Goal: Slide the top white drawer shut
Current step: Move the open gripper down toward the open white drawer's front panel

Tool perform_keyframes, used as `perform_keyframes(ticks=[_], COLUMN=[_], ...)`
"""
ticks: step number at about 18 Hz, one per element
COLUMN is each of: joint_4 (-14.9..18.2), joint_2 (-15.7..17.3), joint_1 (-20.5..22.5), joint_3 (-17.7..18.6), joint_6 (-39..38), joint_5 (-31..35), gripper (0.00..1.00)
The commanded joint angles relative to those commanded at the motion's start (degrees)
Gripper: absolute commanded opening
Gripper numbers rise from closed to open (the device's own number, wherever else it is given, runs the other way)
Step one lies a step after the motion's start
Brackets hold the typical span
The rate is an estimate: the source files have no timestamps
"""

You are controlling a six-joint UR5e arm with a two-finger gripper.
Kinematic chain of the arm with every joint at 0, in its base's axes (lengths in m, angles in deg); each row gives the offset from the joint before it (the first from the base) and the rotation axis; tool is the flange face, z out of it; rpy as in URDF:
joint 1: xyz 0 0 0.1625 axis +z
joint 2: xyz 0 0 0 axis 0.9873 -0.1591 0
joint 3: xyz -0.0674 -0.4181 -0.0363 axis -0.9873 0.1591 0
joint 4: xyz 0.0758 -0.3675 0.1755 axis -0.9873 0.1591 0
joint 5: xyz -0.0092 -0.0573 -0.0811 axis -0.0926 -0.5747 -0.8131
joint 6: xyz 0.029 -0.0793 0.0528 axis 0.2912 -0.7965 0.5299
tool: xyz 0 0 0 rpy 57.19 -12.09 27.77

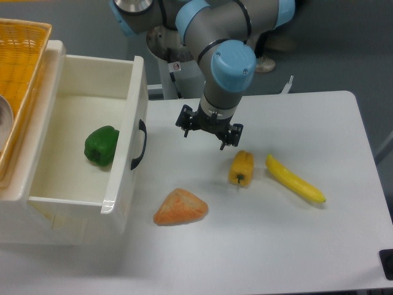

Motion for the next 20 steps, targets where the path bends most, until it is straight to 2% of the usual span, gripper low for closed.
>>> perform_keyframes(ticks=[2, 6, 20], joint_4=[-1.8, -2.0, -1.9], joint_2=[-1.1, -2.0, -3.7], joint_1=[-1.1, -1.3, -4.0], joint_3=[-0.1, -0.5, -0.4], joint_6=[-3.1, -7.4, -8.0], joint_5=[0.1, -0.4, -1.8], gripper=[1.0, 1.0, 1.0])
